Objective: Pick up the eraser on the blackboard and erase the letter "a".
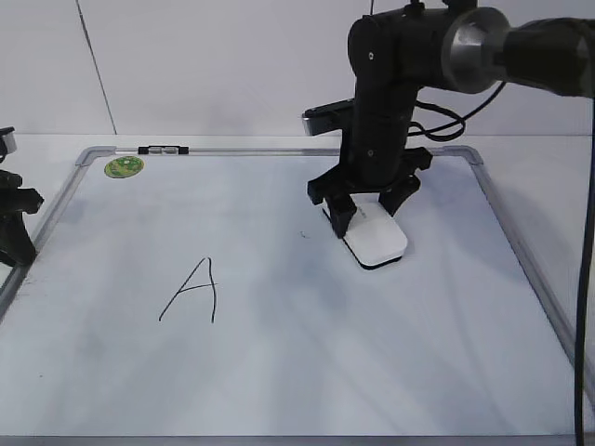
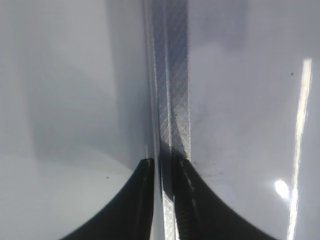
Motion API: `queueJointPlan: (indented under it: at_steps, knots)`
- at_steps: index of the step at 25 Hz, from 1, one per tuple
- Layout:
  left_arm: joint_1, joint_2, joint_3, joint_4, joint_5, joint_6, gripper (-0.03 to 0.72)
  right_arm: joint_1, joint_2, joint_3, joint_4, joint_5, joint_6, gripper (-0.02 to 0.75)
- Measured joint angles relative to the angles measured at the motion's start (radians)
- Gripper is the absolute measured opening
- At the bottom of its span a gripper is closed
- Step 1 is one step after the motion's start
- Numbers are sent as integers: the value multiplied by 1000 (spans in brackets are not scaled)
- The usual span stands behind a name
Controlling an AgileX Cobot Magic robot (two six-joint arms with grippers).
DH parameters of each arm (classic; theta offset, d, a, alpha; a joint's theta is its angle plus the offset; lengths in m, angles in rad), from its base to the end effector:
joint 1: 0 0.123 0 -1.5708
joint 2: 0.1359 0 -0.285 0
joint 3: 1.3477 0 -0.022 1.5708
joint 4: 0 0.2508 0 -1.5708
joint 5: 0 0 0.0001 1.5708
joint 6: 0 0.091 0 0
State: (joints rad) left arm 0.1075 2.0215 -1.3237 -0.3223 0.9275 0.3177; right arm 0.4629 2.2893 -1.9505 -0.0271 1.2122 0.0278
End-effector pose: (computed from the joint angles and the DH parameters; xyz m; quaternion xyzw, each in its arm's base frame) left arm 0.3812 0.0179 0.1467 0.0099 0.9913 -0.1236 0.0432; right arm 0.4242 0.2091 0.1786 -0.2195 0.9741 0.0004 0.0550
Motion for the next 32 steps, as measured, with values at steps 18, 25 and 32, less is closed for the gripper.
queueJointPlan:
  at_steps: [18, 25, 32]
  knots:
    - [0, 0, 0, -2, 0, 0, 110, 138, -4, 7, 12, 2, 3, 568]
    - [0, 0, 0, -4, -1, 0, 110, -43, -6, 7, 1, 2, 9, 568]
    - [0, 0, -2, -2, 1, 0, 112, -74, -72, 22, -44, 12, 11, 568]
